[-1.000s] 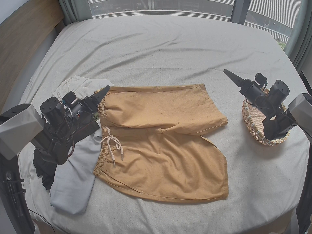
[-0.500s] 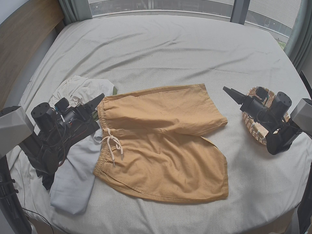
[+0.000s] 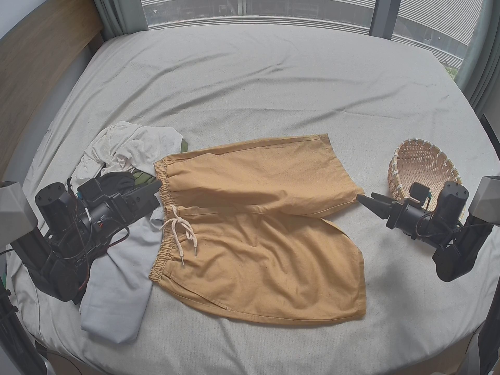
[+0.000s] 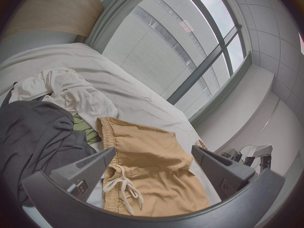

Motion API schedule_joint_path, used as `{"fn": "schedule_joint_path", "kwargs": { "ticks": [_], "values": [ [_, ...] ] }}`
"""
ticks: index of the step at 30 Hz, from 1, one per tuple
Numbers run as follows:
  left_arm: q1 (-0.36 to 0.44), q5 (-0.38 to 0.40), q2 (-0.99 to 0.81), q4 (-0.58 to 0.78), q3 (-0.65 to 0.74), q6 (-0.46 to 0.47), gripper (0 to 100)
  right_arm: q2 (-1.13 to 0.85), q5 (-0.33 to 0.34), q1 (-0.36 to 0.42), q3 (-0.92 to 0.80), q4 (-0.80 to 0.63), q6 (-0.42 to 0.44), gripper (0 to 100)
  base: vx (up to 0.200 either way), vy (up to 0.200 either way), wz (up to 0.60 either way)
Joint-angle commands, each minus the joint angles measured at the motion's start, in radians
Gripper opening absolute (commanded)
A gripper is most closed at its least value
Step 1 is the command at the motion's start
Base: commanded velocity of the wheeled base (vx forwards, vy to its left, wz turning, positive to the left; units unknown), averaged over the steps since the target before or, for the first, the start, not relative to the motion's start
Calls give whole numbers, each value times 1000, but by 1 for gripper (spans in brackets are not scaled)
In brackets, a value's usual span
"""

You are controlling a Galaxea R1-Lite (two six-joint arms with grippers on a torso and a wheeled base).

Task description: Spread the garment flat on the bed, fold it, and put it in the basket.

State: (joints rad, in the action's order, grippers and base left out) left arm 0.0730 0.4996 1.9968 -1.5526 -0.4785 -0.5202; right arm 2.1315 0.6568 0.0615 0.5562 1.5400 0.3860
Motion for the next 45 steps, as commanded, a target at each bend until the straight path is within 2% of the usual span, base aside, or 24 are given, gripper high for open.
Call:
{"fn": "schedule_joint_path", "kwargs": {
  "ticks": [1, 11, 32, 33, 45],
  "values": [
    [18, -1, 5, -1, 15, 5, 100, 8, 7, 1, -39, 0, -32, 100, 0, 0, 0],
    [60, -7, 33, -3, 43, 8, 100, 146, -2, 20, -22, 2, -164, 100, 0, 0, 0],
    [67, -7, 28, -3, 43, 6, 100, 234, -9, 69, 44, 2, -193, 100, 0, 0, 0],
    [68, -7, 28, -3, 43, 6, 100, 239, -9, 70, 47, 2, -193, 0, 0, 0, 0],
    [70, -7, 27, -4, 46, 6, 100, 258, -11, 67, 64, 3, -190, 0, 0, 0, 0]
  ]
}}
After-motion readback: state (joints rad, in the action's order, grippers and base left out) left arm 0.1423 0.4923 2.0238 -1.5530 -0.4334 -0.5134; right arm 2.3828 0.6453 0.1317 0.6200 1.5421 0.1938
